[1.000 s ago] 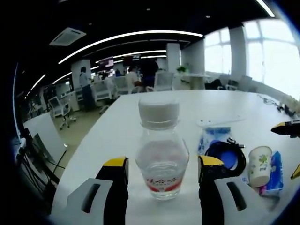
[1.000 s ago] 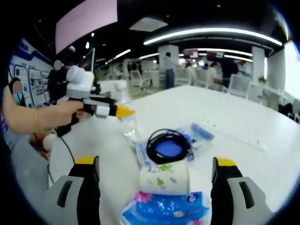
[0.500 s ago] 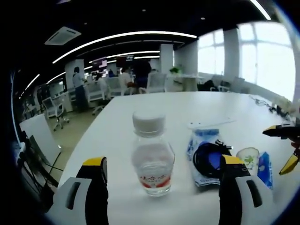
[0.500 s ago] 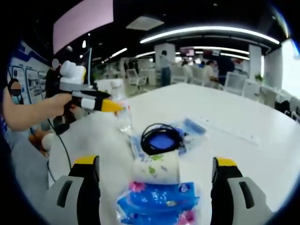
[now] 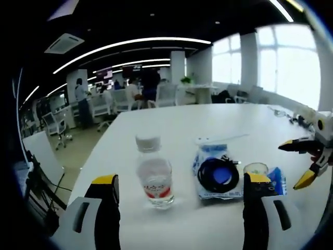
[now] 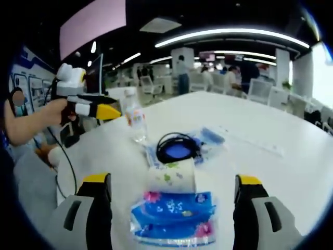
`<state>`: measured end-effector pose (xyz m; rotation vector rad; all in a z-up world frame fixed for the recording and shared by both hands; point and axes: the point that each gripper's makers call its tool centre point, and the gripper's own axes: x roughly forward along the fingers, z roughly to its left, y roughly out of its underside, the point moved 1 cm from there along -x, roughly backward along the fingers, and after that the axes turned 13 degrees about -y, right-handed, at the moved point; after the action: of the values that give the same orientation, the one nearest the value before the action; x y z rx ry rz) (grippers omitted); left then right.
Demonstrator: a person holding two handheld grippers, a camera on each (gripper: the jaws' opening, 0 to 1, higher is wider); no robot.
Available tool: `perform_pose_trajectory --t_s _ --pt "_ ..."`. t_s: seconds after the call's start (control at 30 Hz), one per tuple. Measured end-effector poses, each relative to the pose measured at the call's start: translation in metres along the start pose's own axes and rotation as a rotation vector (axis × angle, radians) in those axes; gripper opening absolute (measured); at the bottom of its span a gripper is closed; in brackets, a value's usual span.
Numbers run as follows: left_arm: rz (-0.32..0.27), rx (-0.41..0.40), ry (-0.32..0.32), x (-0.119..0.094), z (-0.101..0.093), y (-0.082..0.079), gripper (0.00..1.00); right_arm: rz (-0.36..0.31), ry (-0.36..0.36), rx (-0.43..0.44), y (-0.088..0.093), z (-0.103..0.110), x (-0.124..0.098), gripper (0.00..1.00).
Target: Arrange the tabletop items into an orderly group along one side of the table until the central work area is clear of visible clutter.
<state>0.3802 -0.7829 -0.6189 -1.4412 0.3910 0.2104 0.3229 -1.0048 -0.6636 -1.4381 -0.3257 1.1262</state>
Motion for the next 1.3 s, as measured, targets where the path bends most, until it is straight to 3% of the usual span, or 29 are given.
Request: perform_pose_trajectory --t_s 0.3,0.67,0.77,0.93,1.23,1.3 --pt "0.024 0.008 0.027 -0.012 -0.024 0.013 0.98 0.002 0.007 0.025 0.019 -0.01 -0.014 0.92" --pt "0.068 -0.02 0.033 -0.028 -0.049 0.033 0.89 0.025 0.021 0.037 0.049 -0.023 -0.024 0.83" --pt "0.068 -0.055 0.056 -0.036 -0.065 0.039 0.87 0.091 0.046 -0.019 0.059 -0.027 -0.027 0.8" --pt "0.092 -0.088 0.096 -0.044 -0.087 0.05 0.84 0.101 0.041 -0.042 0.064 -0.03 -0.026 0.72" --pt "0.113 -0.049 0.144 -0.052 -0.123 0.066 0.79 0.113 0.059 -0.056 0.069 -0.039 -0.028 0.61" --pt "0.075 -0.021 0.203 -0.055 -0.14 0.067 0.77 0.116 0.068 -0.064 0.07 -0.041 -0.028 0.6"
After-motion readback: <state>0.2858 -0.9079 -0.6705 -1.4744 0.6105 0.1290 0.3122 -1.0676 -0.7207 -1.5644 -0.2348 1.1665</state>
